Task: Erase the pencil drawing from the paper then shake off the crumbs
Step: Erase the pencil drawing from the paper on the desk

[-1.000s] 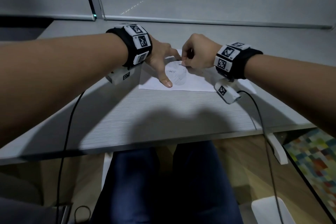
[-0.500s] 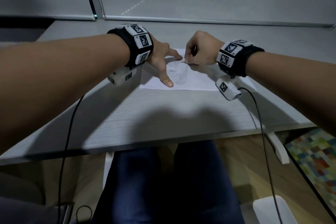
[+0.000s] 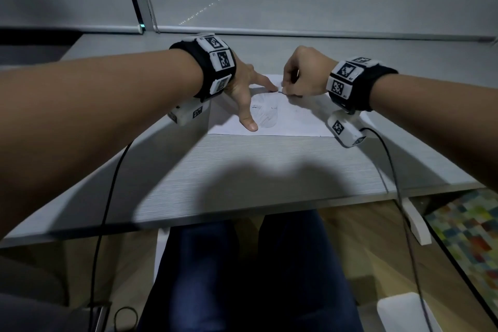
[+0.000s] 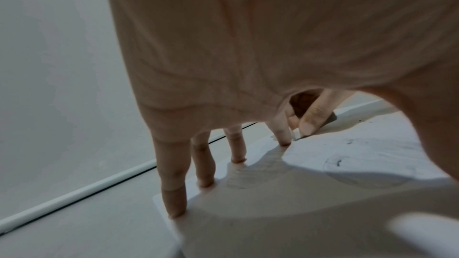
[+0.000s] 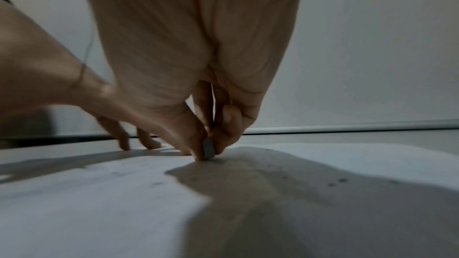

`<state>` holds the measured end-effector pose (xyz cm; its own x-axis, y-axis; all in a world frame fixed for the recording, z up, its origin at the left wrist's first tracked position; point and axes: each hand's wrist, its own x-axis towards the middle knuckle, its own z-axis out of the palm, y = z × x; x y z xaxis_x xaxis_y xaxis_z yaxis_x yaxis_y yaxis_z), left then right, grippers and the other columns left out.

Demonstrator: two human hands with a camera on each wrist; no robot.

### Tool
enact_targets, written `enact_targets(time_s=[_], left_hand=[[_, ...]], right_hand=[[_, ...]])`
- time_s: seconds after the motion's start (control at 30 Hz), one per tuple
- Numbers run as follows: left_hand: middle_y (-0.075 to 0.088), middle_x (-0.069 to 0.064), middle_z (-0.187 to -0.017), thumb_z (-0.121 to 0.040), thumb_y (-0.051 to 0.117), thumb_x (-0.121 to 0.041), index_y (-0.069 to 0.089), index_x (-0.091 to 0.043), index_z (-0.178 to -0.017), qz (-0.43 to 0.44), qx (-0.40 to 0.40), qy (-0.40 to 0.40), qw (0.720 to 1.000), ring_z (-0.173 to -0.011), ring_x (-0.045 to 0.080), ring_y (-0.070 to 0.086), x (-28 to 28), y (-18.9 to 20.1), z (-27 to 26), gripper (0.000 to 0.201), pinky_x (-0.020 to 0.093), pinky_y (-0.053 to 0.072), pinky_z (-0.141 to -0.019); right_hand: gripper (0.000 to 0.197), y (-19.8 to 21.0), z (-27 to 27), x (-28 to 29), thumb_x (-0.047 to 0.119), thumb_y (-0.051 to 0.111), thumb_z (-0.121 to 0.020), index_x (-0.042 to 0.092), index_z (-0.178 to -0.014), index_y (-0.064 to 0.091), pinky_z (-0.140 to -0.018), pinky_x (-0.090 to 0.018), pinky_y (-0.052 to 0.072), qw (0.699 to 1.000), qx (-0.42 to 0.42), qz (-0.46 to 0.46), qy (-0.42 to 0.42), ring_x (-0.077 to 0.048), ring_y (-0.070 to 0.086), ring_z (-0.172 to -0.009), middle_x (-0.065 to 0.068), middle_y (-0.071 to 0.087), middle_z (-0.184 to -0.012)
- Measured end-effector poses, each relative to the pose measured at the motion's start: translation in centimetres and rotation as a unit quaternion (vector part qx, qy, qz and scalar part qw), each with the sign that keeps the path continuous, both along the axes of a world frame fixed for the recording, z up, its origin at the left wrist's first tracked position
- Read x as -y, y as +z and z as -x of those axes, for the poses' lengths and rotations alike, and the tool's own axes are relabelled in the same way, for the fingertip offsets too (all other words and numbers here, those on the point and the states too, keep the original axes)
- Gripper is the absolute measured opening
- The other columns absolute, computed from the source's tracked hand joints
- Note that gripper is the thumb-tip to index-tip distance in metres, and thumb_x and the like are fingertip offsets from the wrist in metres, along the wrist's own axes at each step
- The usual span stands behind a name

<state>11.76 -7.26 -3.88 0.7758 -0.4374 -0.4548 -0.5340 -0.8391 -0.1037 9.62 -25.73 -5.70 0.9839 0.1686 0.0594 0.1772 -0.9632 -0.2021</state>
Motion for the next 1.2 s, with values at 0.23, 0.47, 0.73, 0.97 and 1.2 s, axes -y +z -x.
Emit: enact_targets(time_s=[0.23,0.47,0.73,0.97,1.2], left_hand=[[0.034,0.005,-0.160,-0.054,0.089,-0.073,0.013,-0.056,-0.162,0.002,0.012,-0.009,1.000,-0.147,0.034,0.036,0.5,-0.2,-0.5,0.133,0.044,0.034,-0.092],[0.031,0.005,-0.162,-0.059,0.089,-0.070,0.012,-0.057,-0.162,0.011,0.008,-0.009,1.000,-0.151,0.032,0.032,0.4,-0.2,-0.3,0.129,0.044,0.034,-0.098],[0.030,0.005,-0.164,-0.058,0.089,-0.071,0.011,-0.055,-0.163,-0.001,0.017,-0.013,1.000,-0.151,0.030,0.031,0.7,-0.1,-0.3,0.131,0.042,0.033,-0.096],[0.030,0.006,-0.165,-0.062,0.088,-0.070,0.011,-0.054,-0.163,0.001,0.023,-0.013,1.000,-0.152,0.030,0.031,0.7,0.0,0.0,0.128,0.042,0.032,-0.098],[0.032,0.004,-0.165,-0.063,0.089,-0.066,0.013,-0.052,-0.164,0.010,0.015,-0.012,1.000,-0.151,0.029,0.032,0.7,-0.1,0.0,0.128,0.039,0.031,-0.096]], right_hand=[[0.009,-0.2,1.6,-1.1,0.020,0.080,-0.084,0.015,-0.077,0.079,-0.062,-0.023,0.050,0.996,-0.040,-0.013,0.075,-0.007,0.060,-0.056,0.008,0.069,-0.062],[0.009,-0.3,0.3,-0.5,0.017,0.077,-0.083,0.013,-0.075,0.078,-0.066,-0.032,0.057,0.999,-0.009,0.006,0.043,-0.013,0.063,-0.063,0.004,0.071,-0.066],[0.005,-0.2,2.2,-0.7,0.016,0.078,-0.085,0.015,-0.080,0.079,-0.059,-0.014,0.047,0.992,-0.046,-0.011,0.116,0.000,0.058,-0.052,0.008,0.071,-0.066],[0.007,-0.6,1.7,-0.7,0.018,0.076,-0.084,0.013,-0.079,0.077,-0.066,-0.031,0.057,0.996,-0.008,-0.005,0.086,-0.012,0.063,-0.063,0.001,0.072,-0.071],[0.006,-0.4,2.7,-0.6,0.019,0.081,-0.084,0.016,-0.080,0.079,-0.060,-0.017,0.049,0.990,-0.042,-0.011,0.137,-0.003,0.060,-0.057,0.004,0.074,-0.072]])
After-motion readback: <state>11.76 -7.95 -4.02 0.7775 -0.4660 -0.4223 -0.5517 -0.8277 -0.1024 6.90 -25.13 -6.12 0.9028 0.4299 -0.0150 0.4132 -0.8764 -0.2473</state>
